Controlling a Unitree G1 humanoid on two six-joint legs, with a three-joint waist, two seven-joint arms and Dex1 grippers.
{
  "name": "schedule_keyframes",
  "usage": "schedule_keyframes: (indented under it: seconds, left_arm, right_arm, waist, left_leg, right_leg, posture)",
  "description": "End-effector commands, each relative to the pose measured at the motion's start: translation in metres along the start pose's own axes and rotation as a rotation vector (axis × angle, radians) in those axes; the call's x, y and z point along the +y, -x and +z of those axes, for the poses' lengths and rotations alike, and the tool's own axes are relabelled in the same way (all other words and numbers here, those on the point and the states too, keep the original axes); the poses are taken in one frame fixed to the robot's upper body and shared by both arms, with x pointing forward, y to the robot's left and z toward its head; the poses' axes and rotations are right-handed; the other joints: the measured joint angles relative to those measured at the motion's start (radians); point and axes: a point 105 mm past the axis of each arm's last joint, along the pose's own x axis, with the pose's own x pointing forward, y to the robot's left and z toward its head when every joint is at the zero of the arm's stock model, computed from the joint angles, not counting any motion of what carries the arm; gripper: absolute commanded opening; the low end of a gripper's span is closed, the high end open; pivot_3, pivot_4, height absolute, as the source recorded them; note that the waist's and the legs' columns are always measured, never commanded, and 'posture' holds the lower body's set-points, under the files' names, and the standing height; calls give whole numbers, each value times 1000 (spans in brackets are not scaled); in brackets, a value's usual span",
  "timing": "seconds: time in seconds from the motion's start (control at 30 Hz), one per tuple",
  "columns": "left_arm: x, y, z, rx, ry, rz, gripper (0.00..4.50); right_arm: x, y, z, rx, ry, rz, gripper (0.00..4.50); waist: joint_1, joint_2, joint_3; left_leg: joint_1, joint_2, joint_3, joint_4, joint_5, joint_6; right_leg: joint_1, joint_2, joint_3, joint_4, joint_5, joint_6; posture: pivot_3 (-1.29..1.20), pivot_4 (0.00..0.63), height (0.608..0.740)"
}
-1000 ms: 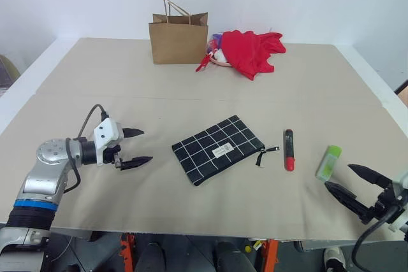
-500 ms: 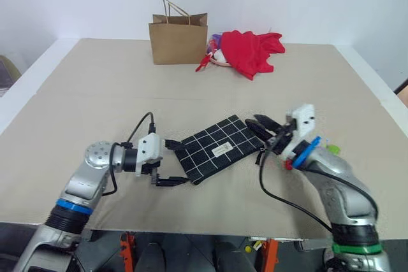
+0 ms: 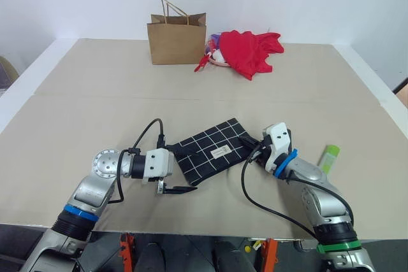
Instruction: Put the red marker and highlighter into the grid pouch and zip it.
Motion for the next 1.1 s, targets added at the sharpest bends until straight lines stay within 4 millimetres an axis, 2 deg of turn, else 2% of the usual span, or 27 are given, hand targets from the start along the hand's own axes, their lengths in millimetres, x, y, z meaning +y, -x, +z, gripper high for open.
schedule_keyframes:
  seconds: [0.03,0.17,0.4,0.53,1.0,1.03,1.07,1.1]
  left_arm:
    - [1,-2,10,-16,-102,5,4500]
    - [8,-8,6,10,-195,47,4500]
    - [15,-19,-4,54,-262,86,4500]
    - [18,-33,-1,31,-314,87,4500]
    - [26,-48,-11,47,-350,88,4500]
    - [27,-49,-11,48,-350,91,4239]
    - [29,-50,-12,50,-353,97,4239]
    - [31,-50,-12,52,-356,102,3946]
  right_arm:
    - [0,-1,-5,12,-5,-8,61]
    - [0,-3,-3,6,-8,-23,61]
    - [2,-5,-2,-3,-20,-28,61]
    - [0,-5,0,-6,-17,-36,61]
    - [-1,-6,3,-12,-7,-38,61]
    - [0,-6,3,-13,-8,-37,22]
    - [0,-6,3,-15,-8,-35,22]
    - [0,-6,4,-17,-7,-34,0]
  waist:
    - [0,0,0]
    - [0,0,0]
    - [-2,0,0]
    - [-2,0,0]
    - [-2,0,0]
    - [-2,0,0]
    - [-2,0,0]
    - [-2,0,0]
  left_leg:
    - [0,0,0,0,0,0]
    - [0,0,0,0,0,0]
    - [1,0,0,0,1,1]
    - [1,0,0,0,1,1]
    - [1,0,0,0,3,3]
    - [1,0,0,0,3,3]
    - [1,0,0,0,3,3]
    - [1,0,0,0,3,3]
  right_leg:
    - [0,0,0,0,0,0]
    - [0,0,0,0,0,1]
    - [1,0,0,0,0,2]
    - [1,0,0,0,0,4]
    - [1,0,0,0,0,5]
    - [1,0,0,0,0,5]
    - [1,0,0,0,1,5]
    - [1,0,0,0,1,6]
  posture:
    - [0,150,740]
    - [0,150,740]
    - [0,150,740]
    - [0,150,740]
    - [0,150,740]
    - [0,150,740]
    - [0,150,740]
    - [0,150,740]
